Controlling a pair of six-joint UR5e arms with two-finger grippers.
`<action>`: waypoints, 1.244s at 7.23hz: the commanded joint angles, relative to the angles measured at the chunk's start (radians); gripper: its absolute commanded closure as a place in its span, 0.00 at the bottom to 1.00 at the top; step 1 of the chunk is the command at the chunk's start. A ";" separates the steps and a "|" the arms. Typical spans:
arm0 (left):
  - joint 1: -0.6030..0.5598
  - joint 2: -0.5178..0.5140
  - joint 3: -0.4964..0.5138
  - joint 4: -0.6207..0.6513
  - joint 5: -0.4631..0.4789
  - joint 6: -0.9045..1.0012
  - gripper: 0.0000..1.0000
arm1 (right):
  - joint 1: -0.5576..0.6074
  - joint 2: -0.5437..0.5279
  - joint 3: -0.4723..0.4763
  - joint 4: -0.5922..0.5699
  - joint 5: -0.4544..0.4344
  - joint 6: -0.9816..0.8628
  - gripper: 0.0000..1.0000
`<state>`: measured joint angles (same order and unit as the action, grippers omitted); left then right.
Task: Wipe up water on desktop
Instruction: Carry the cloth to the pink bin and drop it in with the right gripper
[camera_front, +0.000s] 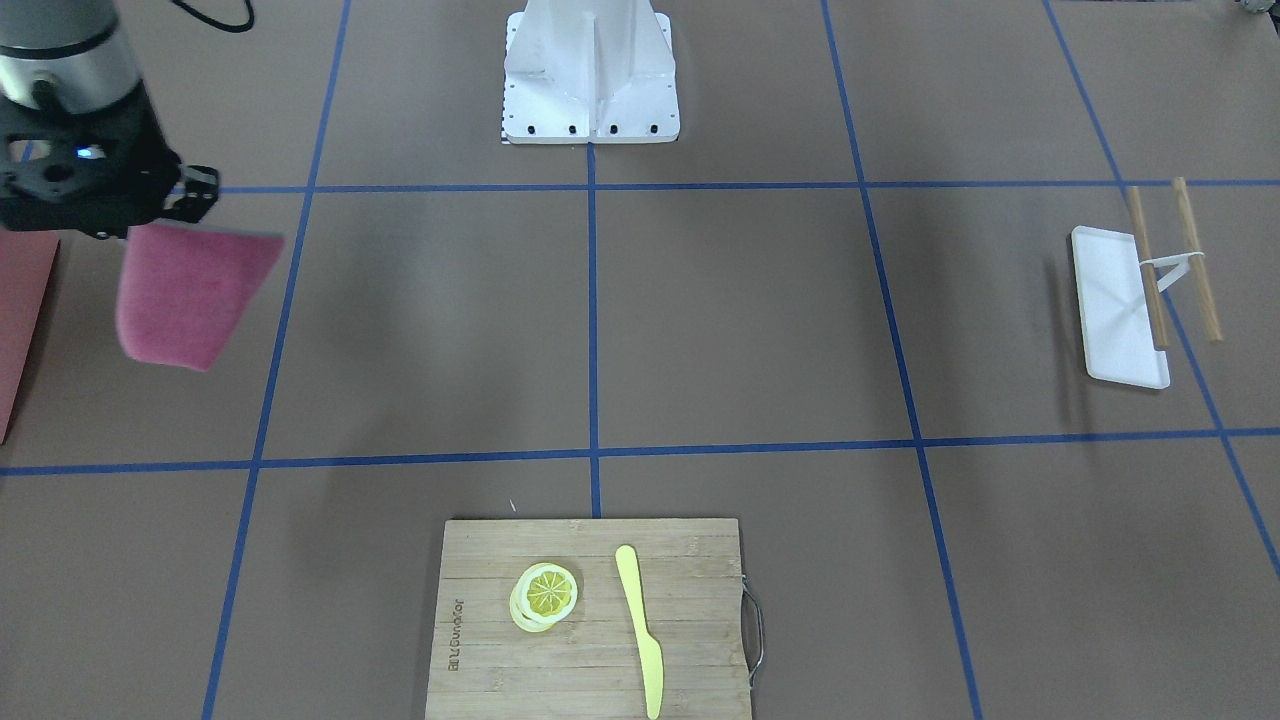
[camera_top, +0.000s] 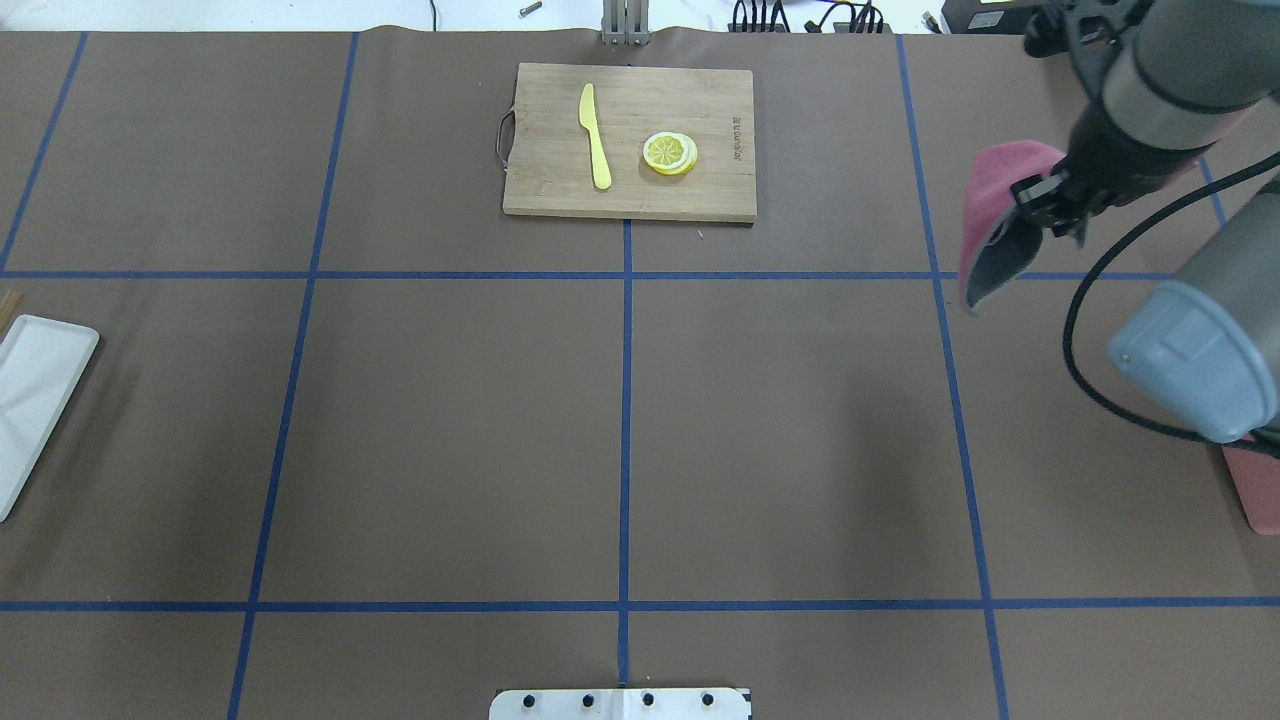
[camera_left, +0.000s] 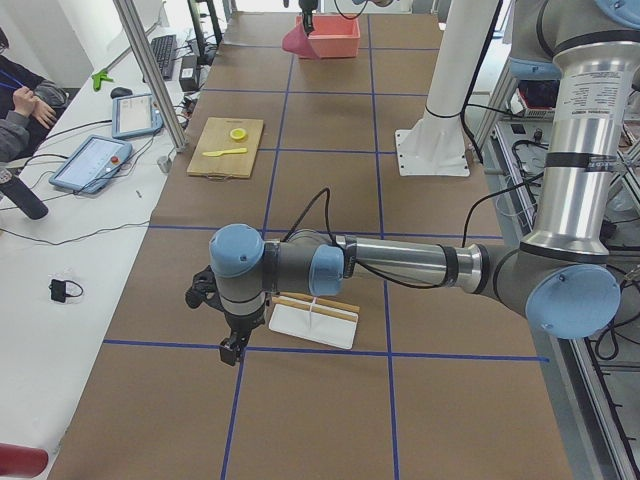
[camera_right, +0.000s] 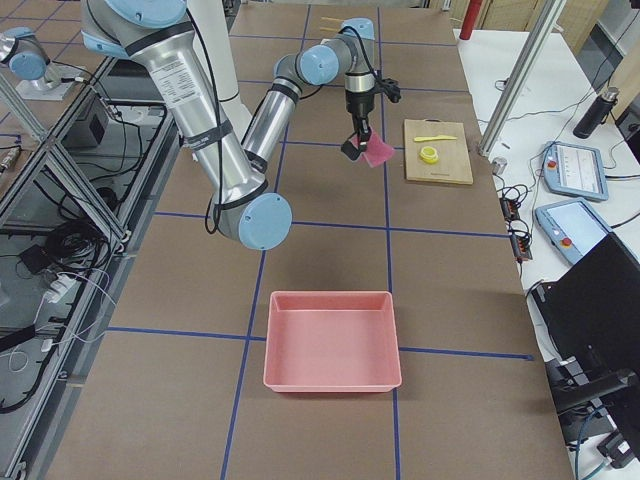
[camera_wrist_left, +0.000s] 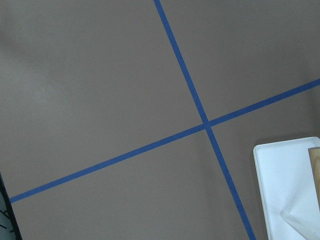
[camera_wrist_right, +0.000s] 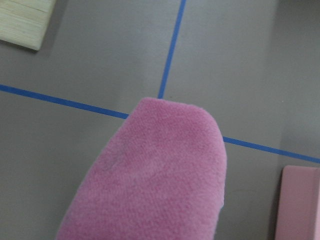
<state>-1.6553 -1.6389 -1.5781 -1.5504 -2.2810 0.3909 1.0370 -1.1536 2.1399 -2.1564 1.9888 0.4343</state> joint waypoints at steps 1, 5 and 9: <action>0.000 0.007 -0.002 0.000 0.000 0.000 0.02 | 0.238 -0.168 0.002 0.001 0.103 -0.344 1.00; 0.000 0.007 -0.011 0.000 0.000 0.000 0.02 | 0.439 -0.598 0.012 0.242 0.123 -0.595 1.00; 0.000 0.005 -0.014 0.000 -0.002 -0.001 0.02 | 0.463 -0.885 -0.096 0.668 0.180 -0.612 0.01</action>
<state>-1.6552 -1.6331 -1.5923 -1.5508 -2.2825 0.3902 1.4881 -2.0008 2.0905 -1.5746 2.1348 -0.1619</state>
